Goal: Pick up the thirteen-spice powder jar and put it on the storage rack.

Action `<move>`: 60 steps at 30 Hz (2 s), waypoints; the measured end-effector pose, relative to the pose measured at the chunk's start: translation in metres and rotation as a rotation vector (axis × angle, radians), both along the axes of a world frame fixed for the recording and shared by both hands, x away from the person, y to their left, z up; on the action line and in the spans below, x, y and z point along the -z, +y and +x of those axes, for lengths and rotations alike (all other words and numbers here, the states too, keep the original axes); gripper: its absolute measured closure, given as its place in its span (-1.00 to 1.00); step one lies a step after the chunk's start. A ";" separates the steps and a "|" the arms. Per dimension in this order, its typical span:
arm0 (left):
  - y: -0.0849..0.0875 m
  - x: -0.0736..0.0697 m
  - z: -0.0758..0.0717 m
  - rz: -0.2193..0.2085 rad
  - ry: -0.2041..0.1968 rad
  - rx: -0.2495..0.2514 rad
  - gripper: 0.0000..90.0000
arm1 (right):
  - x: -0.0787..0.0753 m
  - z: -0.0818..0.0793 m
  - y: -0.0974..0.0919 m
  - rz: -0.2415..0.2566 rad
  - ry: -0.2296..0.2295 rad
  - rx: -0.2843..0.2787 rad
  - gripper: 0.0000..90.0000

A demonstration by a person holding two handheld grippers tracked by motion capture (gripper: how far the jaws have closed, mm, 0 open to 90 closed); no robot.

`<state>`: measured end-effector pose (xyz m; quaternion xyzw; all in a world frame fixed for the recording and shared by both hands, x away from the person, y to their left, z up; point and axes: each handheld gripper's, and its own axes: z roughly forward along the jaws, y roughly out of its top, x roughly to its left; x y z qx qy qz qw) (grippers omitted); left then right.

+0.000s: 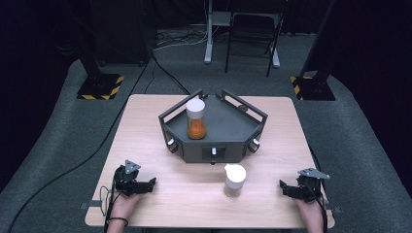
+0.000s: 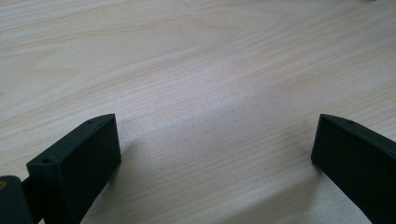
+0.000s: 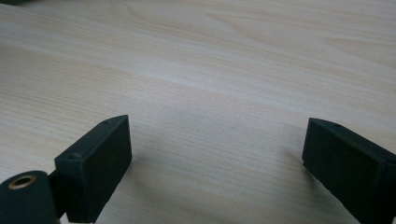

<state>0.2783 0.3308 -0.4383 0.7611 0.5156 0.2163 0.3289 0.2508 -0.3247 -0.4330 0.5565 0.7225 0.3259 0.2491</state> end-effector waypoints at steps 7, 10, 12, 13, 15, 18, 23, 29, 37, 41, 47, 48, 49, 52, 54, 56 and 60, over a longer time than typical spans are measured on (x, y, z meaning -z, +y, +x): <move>0.000 0.000 0.000 0.000 0.000 0.000 -0.97 | -0.006 -0.004 0.001 0.009 -0.023 -0.031 -0.84; 0.000 0.000 0.000 0.000 0.000 0.000 -0.97 | -0.009 -0.005 0.002 0.015 -0.030 -0.044 -0.84; 0.000 0.000 0.000 0.000 0.000 0.000 -0.97 | -0.011 -0.006 0.002 0.019 -0.034 -0.054 -0.84; 0.000 0.000 0.000 0.000 0.000 0.000 -0.97 | -0.012 -0.006 0.002 0.020 -0.036 -0.060 -0.84; 0.000 0.000 0.000 0.000 0.000 0.000 -0.97 | -0.014 -0.007 0.003 0.029 -0.038 -0.066 -0.84; 0.000 0.000 0.000 0.000 0.000 0.000 -0.97 | -0.017 -0.008 0.003 0.043 -0.044 -0.076 -0.84; 0.000 0.000 0.000 0.000 0.000 0.000 -0.97 | -0.022 -0.012 0.005 0.055 -0.061 -0.095 -0.85; 0.000 0.000 0.000 0.000 0.000 0.000 -0.97 | -0.031 -0.015 0.010 0.062 -0.072 -0.137 -0.85; 0.000 0.000 0.000 -0.001 -0.001 0.001 -0.98 | -0.038 -0.018 0.018 0.066 -0.074 -0.179 -0.85; 0.000 0.000 0.000 -0.001 0.000 0.002 -0.98 | -0.043 -0.022 0.022 0.071 -0.087 -0.201 -0.85; 0.000 0.000 0.001 0.000 0.000 0.003 -0.98 | -0.049 -0.027 0.026 0.087 -0.108 -0.240 -0.85; 0.000 0.000 0.001 -0.001 -0.001 0.003 -0.98 | -0.050 -0.028 0.027 0.091 -0.109 -0.247 -0.85; 0.000 0.000 0.001 -0.001 0.000 0.003 -0.98 | -0.051 -0.028 0.028 0.094 -0.111 -0.252 -0.85; 0.000 0.000 0.001 -0.001 0.000 0.003 -0.98 | -0.055 -0.030 0.032 0.097 -0.123 -0.273 -0.85; 0.000 0.000 0.001 0.000 -0.001 0.003 -0.98 | -0.056 -0.031 0.034 0.096 -0.129 -0.284 -0.85; 0.000 0.000 0.001 0.000 -0.001 0.003 -0.98 | -0.058 -0.032 0.037 0.096 -0.134 -0.298 -0.84; 0.001 0.000 0.001 0.000 -0.001 0.004 -0.98 | -0.060 -0.034 0.040 0.108 -0.142 -0.325 -0.83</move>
